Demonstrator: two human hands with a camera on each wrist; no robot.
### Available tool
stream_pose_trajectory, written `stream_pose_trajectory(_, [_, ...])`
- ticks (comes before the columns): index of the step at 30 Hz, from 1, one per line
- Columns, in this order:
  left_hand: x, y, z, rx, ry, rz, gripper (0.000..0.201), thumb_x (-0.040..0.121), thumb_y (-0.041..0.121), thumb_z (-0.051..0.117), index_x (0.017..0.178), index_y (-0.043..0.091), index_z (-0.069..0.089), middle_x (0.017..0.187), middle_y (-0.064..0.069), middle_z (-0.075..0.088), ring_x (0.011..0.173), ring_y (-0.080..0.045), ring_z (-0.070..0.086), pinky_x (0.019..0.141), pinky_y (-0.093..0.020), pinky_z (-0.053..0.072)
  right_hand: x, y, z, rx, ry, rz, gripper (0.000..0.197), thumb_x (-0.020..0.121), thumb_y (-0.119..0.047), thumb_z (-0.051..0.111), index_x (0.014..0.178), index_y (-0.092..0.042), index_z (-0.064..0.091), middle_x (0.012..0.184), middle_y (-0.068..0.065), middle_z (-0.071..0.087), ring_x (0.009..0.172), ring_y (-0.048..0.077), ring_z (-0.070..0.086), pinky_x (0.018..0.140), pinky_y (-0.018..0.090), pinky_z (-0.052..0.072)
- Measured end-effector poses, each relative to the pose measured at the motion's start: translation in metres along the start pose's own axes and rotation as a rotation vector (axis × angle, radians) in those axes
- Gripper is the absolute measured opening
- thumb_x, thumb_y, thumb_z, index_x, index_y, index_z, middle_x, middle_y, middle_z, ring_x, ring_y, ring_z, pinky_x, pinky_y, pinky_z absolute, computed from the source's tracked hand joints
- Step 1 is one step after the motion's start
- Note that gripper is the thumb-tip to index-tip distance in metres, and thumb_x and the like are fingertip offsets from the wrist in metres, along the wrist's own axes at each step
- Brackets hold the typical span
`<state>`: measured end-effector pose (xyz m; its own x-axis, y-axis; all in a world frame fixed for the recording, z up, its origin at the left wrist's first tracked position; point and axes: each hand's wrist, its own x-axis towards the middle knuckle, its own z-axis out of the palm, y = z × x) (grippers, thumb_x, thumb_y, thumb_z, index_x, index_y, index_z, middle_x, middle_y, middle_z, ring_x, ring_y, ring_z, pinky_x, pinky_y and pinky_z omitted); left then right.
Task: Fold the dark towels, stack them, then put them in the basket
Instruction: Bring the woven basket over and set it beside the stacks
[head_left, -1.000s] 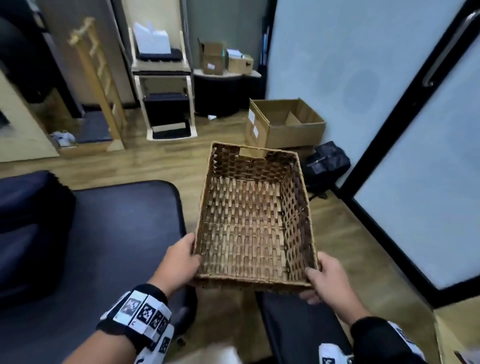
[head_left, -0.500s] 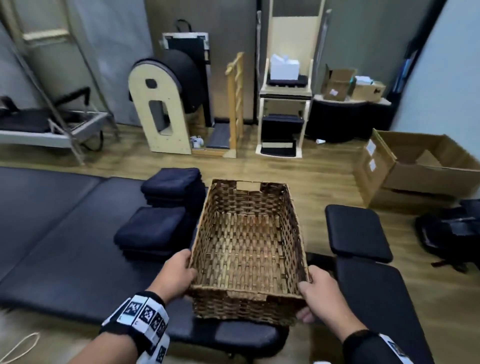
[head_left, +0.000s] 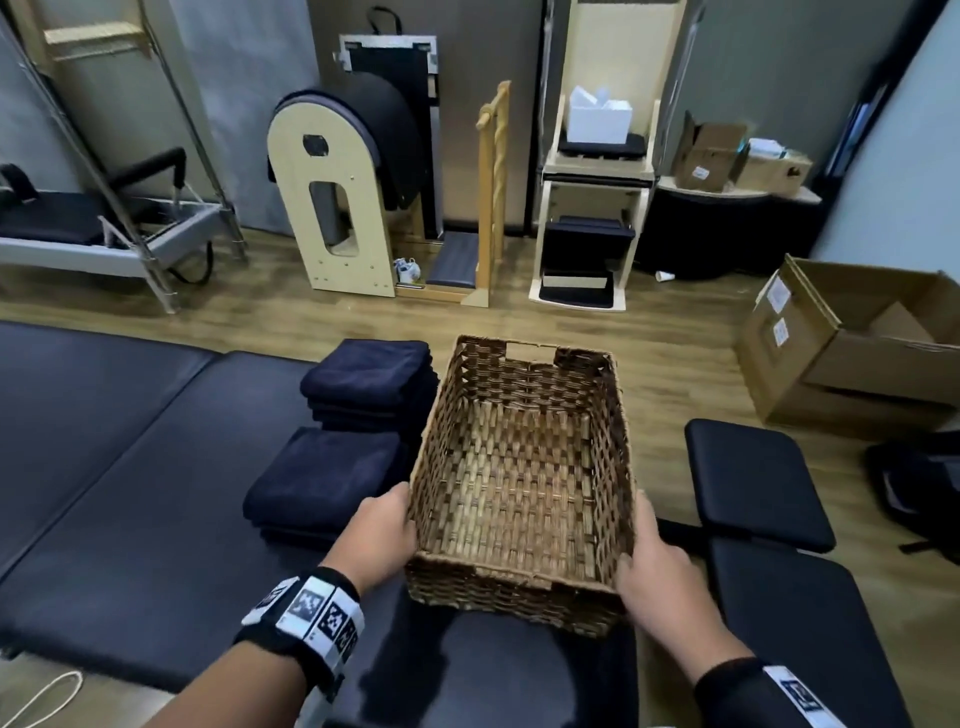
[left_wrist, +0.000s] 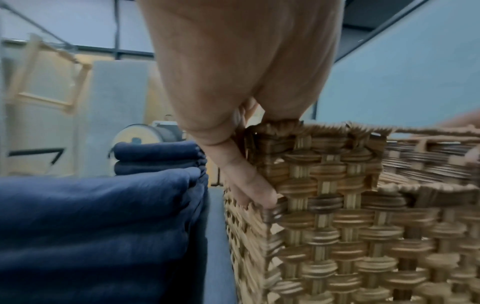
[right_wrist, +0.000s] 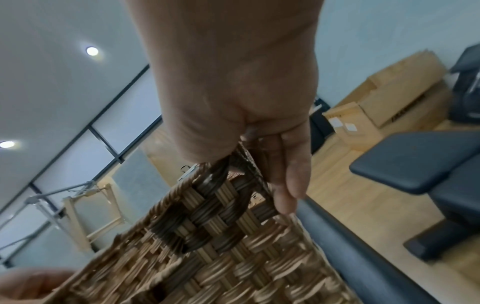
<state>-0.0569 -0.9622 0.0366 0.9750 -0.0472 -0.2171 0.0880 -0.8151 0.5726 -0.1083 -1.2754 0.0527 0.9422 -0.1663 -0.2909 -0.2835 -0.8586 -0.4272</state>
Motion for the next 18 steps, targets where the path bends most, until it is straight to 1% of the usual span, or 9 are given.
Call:
stream_pose_trajectory(2, [0.014, -0.007, -0.004, 0.061, -0.045, 0.068, 0.014, 0.086, 0.02, 0.044, 0.096, 0.018, 0.053, 0.096, -0.01, 0.07, 0.093, -0.036, 0.065, 0.081, -0.045, 0.054, 0.009, -0.011, -0.003, -0.089, 0.008, 0.035, 0.084, 0.093, -0.019, 0.045, 0.156, -0.035, -0.01, 0.088, 0.0, 0.061, 0.075, 0.025, 0.059, 0.067, 0.036, 0.047])
stream_pose_trajectory(3, [0.019, -0.009, -0.006, 0.111, -0.067, 0.109, 0.012, 0.088, 0.026, 0.045, 0.096, 0.018, 0.051, 0.097, -0.01, 0.068, 0.093, -0.037, 0.065, 0.08, -0.045, 0.054, 0.011, -0.017, -0.006, -0.163, 0.005, 0.057, 0.083, 0.092, -0.02, 0.045, 0.156, -0.032, -0.007, 0.095, 0.002, 0.062, 0.08, 0.027, 0.061, 0.069, 0.037, 0.049])
stream_pose_trajectory(5, [0.031, -0.02, -0.016, 0.228, -0.106, 0.202, 0.021, 0.096, 0.041, 0.048, 0.095, 0.02, 0.05, 0.095, -0.008, 0.067, 0.09, -0.035, 0.064, 0.075, -0.044, 0.053, 0.015, -0.034, -0.005, -0.305, 0.062, 0.084, 0.07, 0.089, -0.022, 0.045, 0.152, -0.023, 0.015, 0.111, 0.003, 0.061, 0.094, 0.029, 0.064, 0.075, 0.039, 0.052])
stream_pose_trajectory(7, [0.044, -0.039, -0.036, 0.271, -0.126, 0.285, 0.033, 0.097, 0.054, 0.045, 0.089, 0.023, 0.053, 0.09, -0.003, 0.067, 0.086, -0.028, 0.064, 0.072, -0.041, 0.052, 0.017, -0.06, 0.0, -0.448, 0.149, 0.118, 0.048, 0.087, -0.026, 0.047, 0.134, -0.018, 0.041, 0.119, 0.005, 0.058, 0.104, 0.031, 0.06, 0.083, 0.041, 0.052])
stream_pose_trajectory(8, [0.049, -0.048, -0.047, 0.265, -0.133, 0.31, 0.037, 0.097, 0.056, 0.044, 0.087, 0.023, 0.056, 0.089, 0.0, 0.067, 0.085, -0.026, 0.064, 0.072, -0.041, 0.052, 0.016, -0.074, 0.004, -0.509, 0.187, 0.137, 0.042, 0.086, -0.029, 0.048, 0.127, -0.018, 0.049, 0.119, 0.006, 0.057, 0.107, 0.031, 0.056, 0.086, 0.043, 0.052])
stream_pose_trajectory(10, [0.063, -0.078, -0.073, 0.245, -0.148, 0.332, 0.035, 0.097, 0.052, 0.045, 0.088, 0.023, 0.061, 0.09, 0.004, 0.069, 0.086, -0.022, 0.064, 0.075, -0.041, 0.053, 0.013, -0.116, 0.017, -0.545, 0.245, 0.115, 0.038, 0.086, -0.036, 0.053, 0.12, -0.019, 0.059, 0.119, 0.006, 0.058, 0.108, 0.032, 0.054, 0.087, 0.044, 0.051])
stream_pose_trajectory(12, [0.078, -0.11, -0.097, 0.252, -0.131, 0.324, 0.026, 0.093, 0.046, 0.046, 0.091, 0.025, 0.061, 0.094, 0.005, 0.07, 0.092, -0.023, 0.065, 0.079, -0.039, 0.053, 0.011, -0.168, 0.034, -0.468, 0.268, 0.002, 0.041, 0.087, -0.038, 0.057, 0.123, -0.019, 0.062, 0.119, 0.004, 0.06, 0.11, 0.028, 0.054, 0.092, 0.043, 0.05])
stream_pose_trajectory(15, [0.1, -0.149, -0.127, 0.258, -0.124, 0.283, 0.017, 0.093, 0.038, 0.05, 0.098, 0.026, 0.061, 0.103, 0.003, 0.068, 0.099, -0.025, 0.063, 0.085, -0.036, 0.051, 0.014, -0.242, 0.062, -0.271, 0.228, -0.126, 0.038, 0.093, -0.035, 0.055, 0.127, -0.02, 0.06, 0.121, -0.001, 0.059, 0.114, 0.02, 0.052, 0.102, 0.036, 0.044])
stream_pose_trajectory(18, [0.115, -0.179, -0.138, 0.269, -0.149, 0.242, 0.019, 0.094, 0.036, 0.052, 0.101, 0.021, 0.061, 0.108, 0.001, 0.061, 0.103, -0.025, 0.06, 0.088, -0.036, 0.049, 0.026, -0.296, 0.09, -0.158, 0.174, -0.143, 0.036, 0.095, -0.038, 0.055, 0.125, -0.02, 0.06, 0.126, 0.001, 0.059, 0.122, 0.023, 0.05, 0.105, 0.037, 0.042])
